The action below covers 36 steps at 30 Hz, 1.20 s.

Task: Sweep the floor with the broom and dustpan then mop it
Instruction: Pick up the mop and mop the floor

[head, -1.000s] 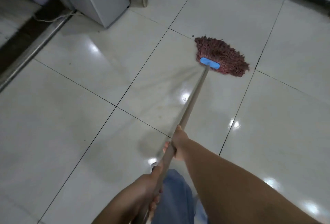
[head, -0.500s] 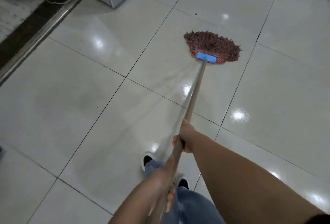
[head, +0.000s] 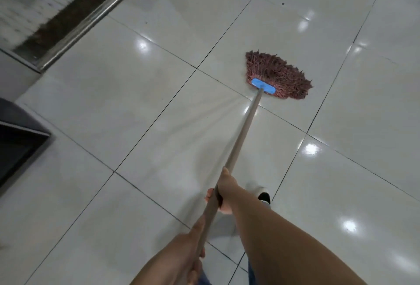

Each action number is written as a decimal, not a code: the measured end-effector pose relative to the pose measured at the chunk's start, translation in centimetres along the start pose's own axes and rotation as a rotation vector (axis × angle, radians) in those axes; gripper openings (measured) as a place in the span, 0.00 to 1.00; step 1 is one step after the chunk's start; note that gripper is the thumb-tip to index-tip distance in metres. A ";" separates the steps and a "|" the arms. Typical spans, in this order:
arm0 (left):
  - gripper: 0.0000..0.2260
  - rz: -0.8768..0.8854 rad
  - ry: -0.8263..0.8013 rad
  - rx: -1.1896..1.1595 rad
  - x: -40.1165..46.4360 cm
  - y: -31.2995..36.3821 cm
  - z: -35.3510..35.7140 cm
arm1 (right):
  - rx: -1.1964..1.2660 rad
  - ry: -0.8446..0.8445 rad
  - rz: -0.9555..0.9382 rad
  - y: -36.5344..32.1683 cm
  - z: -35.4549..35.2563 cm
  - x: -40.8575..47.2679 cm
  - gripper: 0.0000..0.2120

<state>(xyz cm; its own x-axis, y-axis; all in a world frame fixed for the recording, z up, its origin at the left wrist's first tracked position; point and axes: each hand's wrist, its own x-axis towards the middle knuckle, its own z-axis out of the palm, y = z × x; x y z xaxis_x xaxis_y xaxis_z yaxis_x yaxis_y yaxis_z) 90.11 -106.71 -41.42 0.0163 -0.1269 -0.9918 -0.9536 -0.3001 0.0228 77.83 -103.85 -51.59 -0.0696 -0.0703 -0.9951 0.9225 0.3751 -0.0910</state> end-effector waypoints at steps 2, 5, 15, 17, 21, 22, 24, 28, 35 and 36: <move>0.29 0.026 0.021 0.034 0.1 -4.1 -2.3 | -0.024 0.011 0.019 3.8 2.8 -0.7 0.22; 0.26 0.024 0.020 -0.023 -0.2 -9.6 -5.3 | -0.032 -0.014 0.027 8.8 6.7 -1.6 0.20; 0.28 -0.033 -0.112 -0.192 0.9 -14.8 -8.1 | -0.109 0.007 -0.009 12.7 10.7 -1.9 0.17; 0.29 -0.038 -0.128 -0.187 1.5 -13.6 -7.8 | -0.100 0.011 -0.019 11.5 10.4 -1.5 0.17; 0.28 -0.014 -0.149 -0.167 2.0 -9.0 -6.8 | -0.107 -0.009 -0.027 7.2 9.1 -0.5 0.17; 0.28 -0.010 -0.151 -0.168 2.1 -7.4 -6.6 | -0.104 -0.012 -0.037 5.6 8.8 -0.2 0.17; 0.27 -0.024 -0.145 -0.180 2.0 -3.7 -6.4 | -0.098 -0.017 -0.050 2.2 8.2 0.3 0.17; 0.28 -0.066 -0.139 -0.195 2.2 4.2 -5.7 | -0.075 -0.067 -0.050 -5.4 6.7 1.8 0.18; 0.27 -0.057 -0.113 -0.196 2.1 18.7 -3.4 | -0.045 -0.094 -0.077 -19.7 3.5 2.9 0.23; 0.28 -0.058 -0.116 -0.195 2.0 20.8 -3.4 | -0.045 -0.094 -0.085 -21.8 3.2 2.8 0.23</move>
<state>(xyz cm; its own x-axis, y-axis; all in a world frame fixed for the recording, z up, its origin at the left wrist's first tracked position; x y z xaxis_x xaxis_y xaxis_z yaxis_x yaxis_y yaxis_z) 71.35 -116.44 -42.52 0.0237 0.0020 -0.9997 -0.8758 -0.4822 -0.0217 58.74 -115.16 -52.26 -0.1088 -0.1886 -0.9760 0.8967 0.4052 -0.1783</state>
